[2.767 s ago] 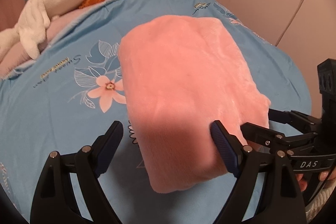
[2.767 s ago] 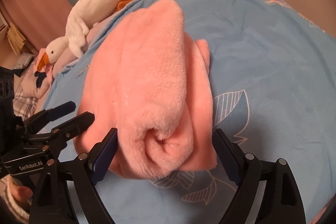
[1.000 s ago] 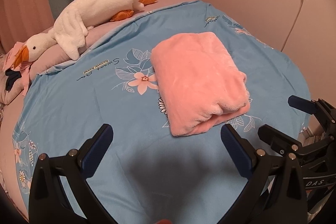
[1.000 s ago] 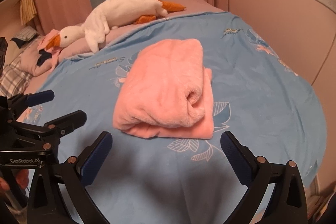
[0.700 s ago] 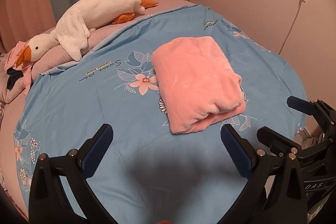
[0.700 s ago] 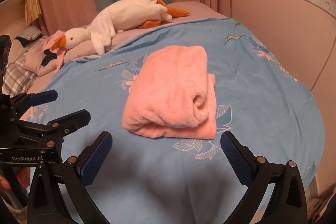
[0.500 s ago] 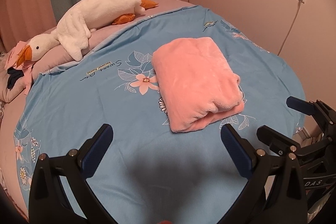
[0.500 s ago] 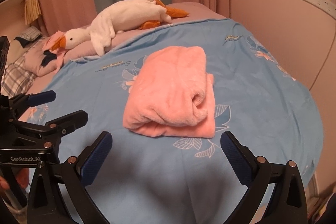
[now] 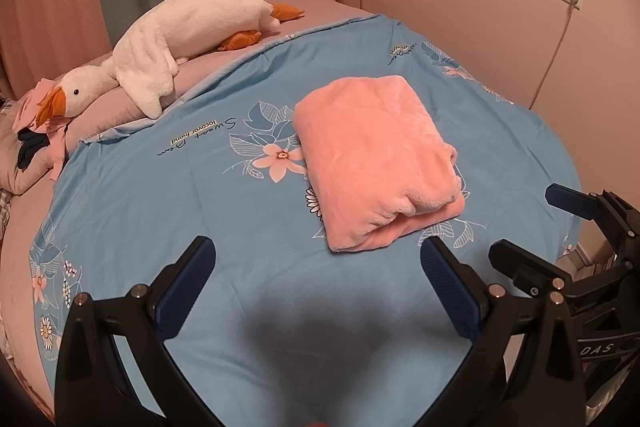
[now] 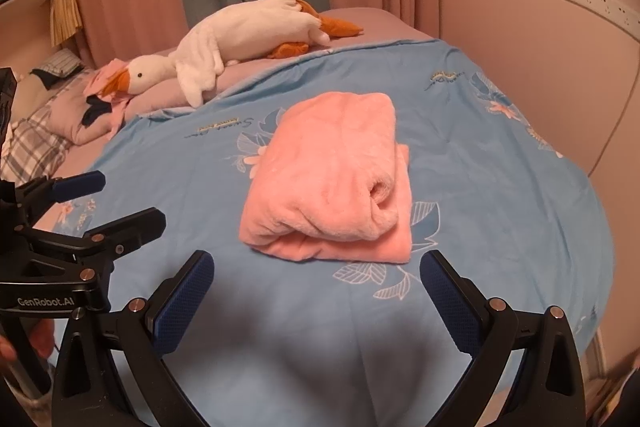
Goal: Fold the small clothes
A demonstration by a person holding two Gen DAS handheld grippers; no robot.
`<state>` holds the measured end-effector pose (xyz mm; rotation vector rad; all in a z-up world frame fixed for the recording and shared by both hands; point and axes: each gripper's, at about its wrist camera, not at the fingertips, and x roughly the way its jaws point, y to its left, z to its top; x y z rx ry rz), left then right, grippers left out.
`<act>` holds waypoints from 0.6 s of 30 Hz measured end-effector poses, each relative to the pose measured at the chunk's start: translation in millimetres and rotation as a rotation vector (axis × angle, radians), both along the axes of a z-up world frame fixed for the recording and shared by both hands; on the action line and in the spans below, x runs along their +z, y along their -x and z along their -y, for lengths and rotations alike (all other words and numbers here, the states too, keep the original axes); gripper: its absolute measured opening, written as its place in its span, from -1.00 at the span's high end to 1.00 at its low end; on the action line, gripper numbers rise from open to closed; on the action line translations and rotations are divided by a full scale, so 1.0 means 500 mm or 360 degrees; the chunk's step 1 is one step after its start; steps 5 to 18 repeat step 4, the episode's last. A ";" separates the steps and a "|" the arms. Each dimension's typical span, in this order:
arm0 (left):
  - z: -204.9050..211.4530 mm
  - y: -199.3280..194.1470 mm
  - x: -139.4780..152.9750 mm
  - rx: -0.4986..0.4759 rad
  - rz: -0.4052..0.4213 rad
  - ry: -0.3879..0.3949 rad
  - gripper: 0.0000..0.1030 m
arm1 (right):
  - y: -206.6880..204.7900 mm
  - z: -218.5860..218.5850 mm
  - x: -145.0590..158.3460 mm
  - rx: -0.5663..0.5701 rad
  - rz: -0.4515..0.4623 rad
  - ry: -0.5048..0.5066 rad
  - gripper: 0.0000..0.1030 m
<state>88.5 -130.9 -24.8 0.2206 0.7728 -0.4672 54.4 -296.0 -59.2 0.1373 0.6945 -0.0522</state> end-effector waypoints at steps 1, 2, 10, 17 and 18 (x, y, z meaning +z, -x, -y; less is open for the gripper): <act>-0.001 0.000 0.001 0.0001 -0.0001 0.0004 -0.99 | 0.000 -0.001 0.001 -0.0001 0.0000 0.0003 -0.97; -0.001 0.000 0.001 0.0001 -0.0004 0.0008 -0.99 | 0.001 0.000 0.000 -0.0003 0.0001 -0.0002 -0.97; -0.002 -0.001 0.001 0.0009 -0.0007 0.0009 -0.99 | 0.000 0.000 0.001 0.0001 0.0002 -0.0006 -0.97; -0.002 -0.001 0.001 0.0009 -0.0007 0.0009 -0.99 | 0.000 0.000 0.001 0.0001 0.0002 -0.0006 -0.97; -0.002 -0.001 0.001 0.0009 -0.0007 0.0009 -0.99 | 0.000 0.000 0.001 0.0001 0.0002 -0.0006 -0.97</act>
